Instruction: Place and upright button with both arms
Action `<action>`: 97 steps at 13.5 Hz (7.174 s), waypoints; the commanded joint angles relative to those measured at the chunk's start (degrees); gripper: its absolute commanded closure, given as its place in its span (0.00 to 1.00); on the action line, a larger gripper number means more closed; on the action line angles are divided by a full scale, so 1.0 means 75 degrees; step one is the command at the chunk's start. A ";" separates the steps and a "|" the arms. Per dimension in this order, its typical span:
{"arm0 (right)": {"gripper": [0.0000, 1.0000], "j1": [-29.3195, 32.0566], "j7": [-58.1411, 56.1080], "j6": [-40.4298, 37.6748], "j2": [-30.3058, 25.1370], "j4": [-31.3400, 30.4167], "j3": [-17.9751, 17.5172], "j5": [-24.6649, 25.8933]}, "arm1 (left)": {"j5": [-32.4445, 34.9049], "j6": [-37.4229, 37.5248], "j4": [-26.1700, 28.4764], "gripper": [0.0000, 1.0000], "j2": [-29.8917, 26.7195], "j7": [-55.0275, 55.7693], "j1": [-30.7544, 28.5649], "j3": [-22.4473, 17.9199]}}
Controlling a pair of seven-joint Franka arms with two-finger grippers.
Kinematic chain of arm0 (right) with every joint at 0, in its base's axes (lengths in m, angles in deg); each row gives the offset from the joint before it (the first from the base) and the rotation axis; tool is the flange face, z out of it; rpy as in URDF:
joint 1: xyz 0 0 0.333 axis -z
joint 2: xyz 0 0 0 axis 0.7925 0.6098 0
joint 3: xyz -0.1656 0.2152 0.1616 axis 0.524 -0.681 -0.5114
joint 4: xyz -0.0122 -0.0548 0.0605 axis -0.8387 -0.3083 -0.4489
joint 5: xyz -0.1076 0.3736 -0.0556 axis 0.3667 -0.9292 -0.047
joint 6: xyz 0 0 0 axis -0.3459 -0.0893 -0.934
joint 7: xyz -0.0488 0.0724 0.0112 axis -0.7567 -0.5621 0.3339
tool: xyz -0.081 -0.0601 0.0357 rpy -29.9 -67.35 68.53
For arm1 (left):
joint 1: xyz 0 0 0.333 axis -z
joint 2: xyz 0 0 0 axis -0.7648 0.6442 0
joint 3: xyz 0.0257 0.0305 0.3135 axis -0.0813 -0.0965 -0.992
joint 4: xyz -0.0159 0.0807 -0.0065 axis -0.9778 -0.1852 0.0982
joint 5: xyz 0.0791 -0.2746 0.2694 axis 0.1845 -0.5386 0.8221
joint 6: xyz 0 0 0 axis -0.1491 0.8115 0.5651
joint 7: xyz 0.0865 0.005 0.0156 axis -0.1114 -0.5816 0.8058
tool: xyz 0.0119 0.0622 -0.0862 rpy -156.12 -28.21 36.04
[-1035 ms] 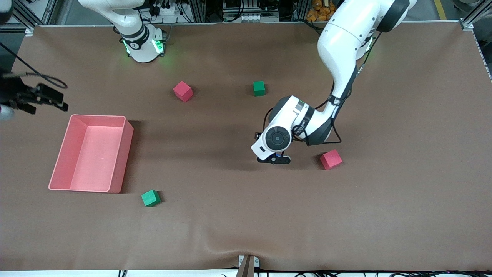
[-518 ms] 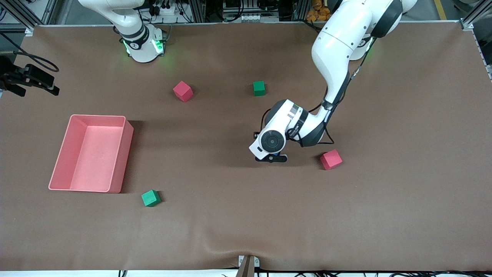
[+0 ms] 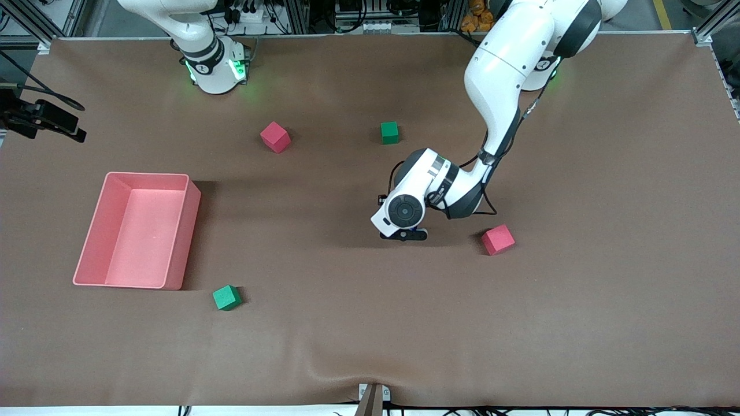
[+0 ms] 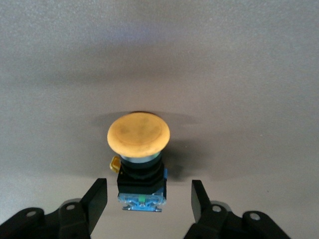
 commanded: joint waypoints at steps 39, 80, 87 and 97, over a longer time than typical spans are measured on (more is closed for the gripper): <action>0.00 -0.0078 0.0044 0.0078 -0.0006 0.0217 -0.0187 0.0121 | 1.1083 -0.3234 -0.0157 1.00 0.0801 1.0551 0.1924 -0.0195; 0.00 -0.0019 0.0009 0.0043 -0.0006 0.0217 -0.0187 0.0215 | 0.2707 0.0645 -0.0122 0.00 -0.4787 -0.0868 -0.2608 0.0052; 0.00 0.0004 0.0009 0.0054 -0.0006 0.0217 -0.0175 0.0273 | 0.2579 0.1697 -0.0028 0.00 -0.5419 -0.1844 -0.3583 0.0122; 0.00 0.0086 -0.0003 0.0043 -0.0006 0.0217 -0.0175 0.0250 | 0.1840 0.2215 0.1624 0.00 -0.7037 -0.3394 -0.4603 0.0122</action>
